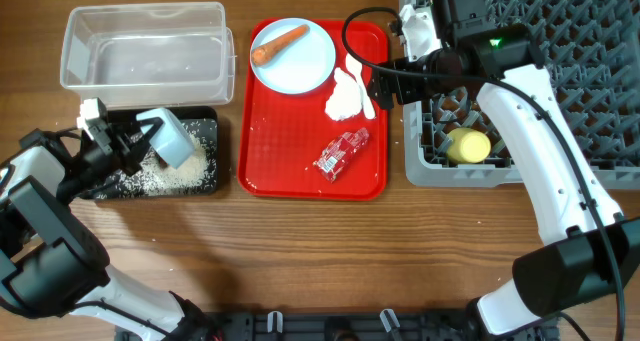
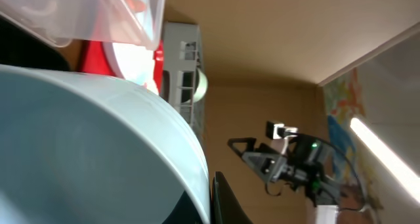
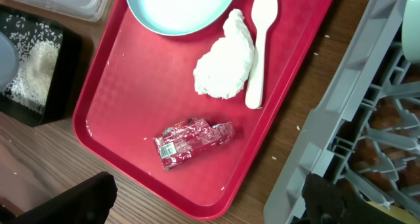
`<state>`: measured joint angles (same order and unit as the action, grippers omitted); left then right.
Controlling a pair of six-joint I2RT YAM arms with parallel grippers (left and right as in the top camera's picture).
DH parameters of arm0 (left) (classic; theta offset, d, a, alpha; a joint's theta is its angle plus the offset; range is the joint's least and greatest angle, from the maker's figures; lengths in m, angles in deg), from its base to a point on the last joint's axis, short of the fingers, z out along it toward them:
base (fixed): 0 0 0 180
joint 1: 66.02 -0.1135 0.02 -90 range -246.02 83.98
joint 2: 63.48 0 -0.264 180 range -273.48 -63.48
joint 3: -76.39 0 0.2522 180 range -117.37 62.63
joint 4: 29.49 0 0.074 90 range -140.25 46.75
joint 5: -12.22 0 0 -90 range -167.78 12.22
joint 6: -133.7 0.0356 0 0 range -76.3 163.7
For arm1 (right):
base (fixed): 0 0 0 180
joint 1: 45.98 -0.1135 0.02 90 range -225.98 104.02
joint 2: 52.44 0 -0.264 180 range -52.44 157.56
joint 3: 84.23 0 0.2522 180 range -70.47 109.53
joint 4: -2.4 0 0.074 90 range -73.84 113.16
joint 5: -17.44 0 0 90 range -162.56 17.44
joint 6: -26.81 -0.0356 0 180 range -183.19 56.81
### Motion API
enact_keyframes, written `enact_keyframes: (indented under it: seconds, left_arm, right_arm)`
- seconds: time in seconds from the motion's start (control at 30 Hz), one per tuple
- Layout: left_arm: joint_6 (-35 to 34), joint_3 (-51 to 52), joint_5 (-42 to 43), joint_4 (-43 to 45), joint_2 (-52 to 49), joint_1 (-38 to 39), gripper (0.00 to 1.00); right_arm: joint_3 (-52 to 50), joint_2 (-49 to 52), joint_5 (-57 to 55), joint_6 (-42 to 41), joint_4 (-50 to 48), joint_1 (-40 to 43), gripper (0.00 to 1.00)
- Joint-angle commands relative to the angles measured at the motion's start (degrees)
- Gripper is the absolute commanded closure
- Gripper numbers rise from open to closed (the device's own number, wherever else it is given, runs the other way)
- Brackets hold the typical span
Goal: Sort waste into correct bins and load items into the dishwasher rack
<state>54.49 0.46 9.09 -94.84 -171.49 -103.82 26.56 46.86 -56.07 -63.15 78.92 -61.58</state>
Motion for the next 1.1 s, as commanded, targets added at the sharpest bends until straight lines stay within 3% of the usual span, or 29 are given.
enact_keyframes:
  seconds: [0.0, 0.07, 0.3, 0.43, 0.53, 0.63, 0.73, 0.83, 1.07]
  left_arm:
    - [-5.6, 0.3, 3.5, -0.1, -0.1, -0.3, 0.96]
    - [-8.3, 0.3, 3.5, -0.1, -0.1, -0.3, 0.96]
    - [-7.8, -1.8, 1.3, -0.1, 6.2, 4.0, 0.96]
    - [-9.4, -5.1, -20.6, 0.9, 17.2, 17.5, 0.96]
    - [-15.4, -5.1, -43.3, 5.7, 22.4, 33.0, 0.96]
    - [-19.1, -5.0, -66.5, 9.6, 21.2, 51.4, 0.96]
    - [-24.3, -5.0, -85.8, 10.5, 17.0, 63.4, 0.96]
    - [-26.5, -4.9, -93.7, 10.8, 12.2, 69.7, 0.96]
    - [-26.7, -4.9, -94.9, 11.9, 1.4, 71.7, 0.94]
  right_arm:
    - [0.0, -0.2, -0.1, -0.2, 0.0, -0.1, 0.06]
    - [0.0, -0.2, -0.1, -0.2, 0.1, -0.1, 0.06]
    - [0.0, -0.2, -0.1, -0.1, -0.1, -0.1, 0.05]
    - [0.0, -0.2, -0.1, -0.6, -0.5, -0.1, 0.05]
    - [0.0, -0.2, -0.1, -1.7, -0.5, -0.1, 0.05]
    - [0.0, -0.2, -0.1, -1.7, 0.0, -0.1, 0.05]
    - [0.0, -0.2, -0.1, -1.7, 0.4, -0.1, 0.05]
    - [0.0, -0.2, -0.1, -1.7, 0.8, -0.1, 0.05]
    - [0.0, -0.2, -0.1, -1.7, 1.4, -0.1, 0.05]
